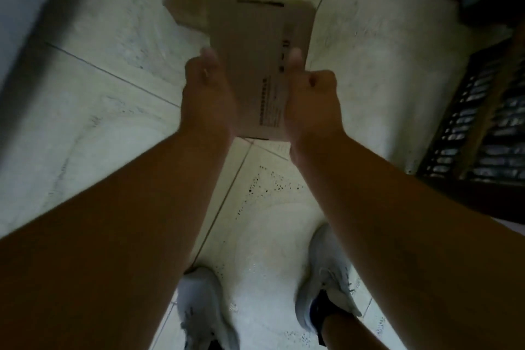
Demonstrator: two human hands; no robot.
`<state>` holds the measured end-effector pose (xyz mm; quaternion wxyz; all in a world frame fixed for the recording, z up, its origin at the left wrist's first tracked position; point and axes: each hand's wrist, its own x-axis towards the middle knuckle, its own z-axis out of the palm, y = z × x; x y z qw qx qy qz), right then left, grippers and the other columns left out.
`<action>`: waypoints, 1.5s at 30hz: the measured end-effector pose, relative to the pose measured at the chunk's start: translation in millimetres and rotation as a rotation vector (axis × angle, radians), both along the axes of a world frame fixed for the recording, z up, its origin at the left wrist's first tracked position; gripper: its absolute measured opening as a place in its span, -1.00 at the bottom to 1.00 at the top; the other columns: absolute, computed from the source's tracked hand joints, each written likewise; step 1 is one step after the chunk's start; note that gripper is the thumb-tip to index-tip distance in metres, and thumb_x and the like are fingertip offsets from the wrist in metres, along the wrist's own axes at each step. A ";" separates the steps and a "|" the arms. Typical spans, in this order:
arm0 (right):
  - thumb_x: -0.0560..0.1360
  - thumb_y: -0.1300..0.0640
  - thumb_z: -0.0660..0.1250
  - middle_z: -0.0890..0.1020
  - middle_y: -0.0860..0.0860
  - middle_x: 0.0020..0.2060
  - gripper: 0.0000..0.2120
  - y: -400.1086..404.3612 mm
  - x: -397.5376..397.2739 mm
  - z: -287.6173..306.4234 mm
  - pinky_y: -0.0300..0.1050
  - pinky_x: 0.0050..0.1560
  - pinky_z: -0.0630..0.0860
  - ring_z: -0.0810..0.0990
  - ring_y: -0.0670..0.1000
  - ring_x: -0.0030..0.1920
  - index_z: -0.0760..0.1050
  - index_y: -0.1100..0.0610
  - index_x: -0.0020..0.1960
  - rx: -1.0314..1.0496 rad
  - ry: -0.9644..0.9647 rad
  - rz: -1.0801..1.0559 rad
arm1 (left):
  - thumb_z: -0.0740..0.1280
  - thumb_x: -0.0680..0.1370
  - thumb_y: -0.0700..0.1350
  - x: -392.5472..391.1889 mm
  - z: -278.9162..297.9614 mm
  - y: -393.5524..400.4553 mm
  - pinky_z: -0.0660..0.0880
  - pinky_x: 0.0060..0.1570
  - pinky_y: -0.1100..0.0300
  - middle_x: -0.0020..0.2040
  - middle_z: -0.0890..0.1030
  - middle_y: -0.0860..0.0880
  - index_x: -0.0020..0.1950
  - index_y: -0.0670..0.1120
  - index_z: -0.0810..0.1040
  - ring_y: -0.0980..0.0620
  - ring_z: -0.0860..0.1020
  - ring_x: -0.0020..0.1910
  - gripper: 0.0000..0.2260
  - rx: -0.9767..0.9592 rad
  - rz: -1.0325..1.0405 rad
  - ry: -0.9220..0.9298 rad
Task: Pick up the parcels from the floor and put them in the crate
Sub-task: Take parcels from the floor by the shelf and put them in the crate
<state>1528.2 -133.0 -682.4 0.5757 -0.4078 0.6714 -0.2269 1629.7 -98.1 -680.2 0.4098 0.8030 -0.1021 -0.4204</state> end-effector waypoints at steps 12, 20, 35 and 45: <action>0.64 -0.31 -0.10 0.61 -0.20 0.00 -0.59 12.6 34.6 426.5 0.20 0.35 0.42 0.56 -0.06 0.15 0.51 -0.33 -0.04 -0.016 -0.317 0.106 | 0.08 0.64 0.25 74.1 434.9 49.9 0.44 0.30 -0.12 0.00 0.73 0.03 -0.03 0.02 0.66 -0.03 0.61 0.17 -0.55 -0.260 0.255 0.240; 0.26 -0.44 0.26 0.70 -0.08 0.14 -0.38 63.0 46.1 645.3 0.25 0.32 0.41 0.58 0.02 0.27 0.63 -0.09 0.14 -0.102 -0.471 0.412 | 0.19 0.63 0.16 103.3 644.1 131.1 0.53 0.07 0.01 -0.04 0.73 0.07 0.02 0.09 0.69 0.05 0.66 0.01 -0.70 -0.531 0.205 0.131; 0.61 0.08 0.24 0.72 0.10 -0.05 -0.75 145.2 109.6 737.4 -0.06 -0.13 0.51 0.65 0.09 -0.02 0.66 0.16 0.02 -0.215 -0.691 0.768 | 0.13 0.67 0.07 108.2 732.7 281.3 0.55 -0.09 -0.14 0.02 0.70 -0.11 -0.03 0.14 0.60 -0.18 0.66 -0.03 -0.75 -0.849 0.331 -0.022; 0.59 0.20 0.31 0.73 0.00 0.07 -0.76 165.6 52.0 701.0 0.05 0.14 0.60 0.72 0.04 0.07 0.57 -0.02 0.21 -0.032 -0.603 1.144 | 0.29 0.54 -0.23 -11.5 691.3 307.4 0.61 -0.09 -0.02 0.22 0.62 -0.03 0.49 0.11 0.31 -0.13 0.69 0.03 -0.45 -0.827 0.772 -0.056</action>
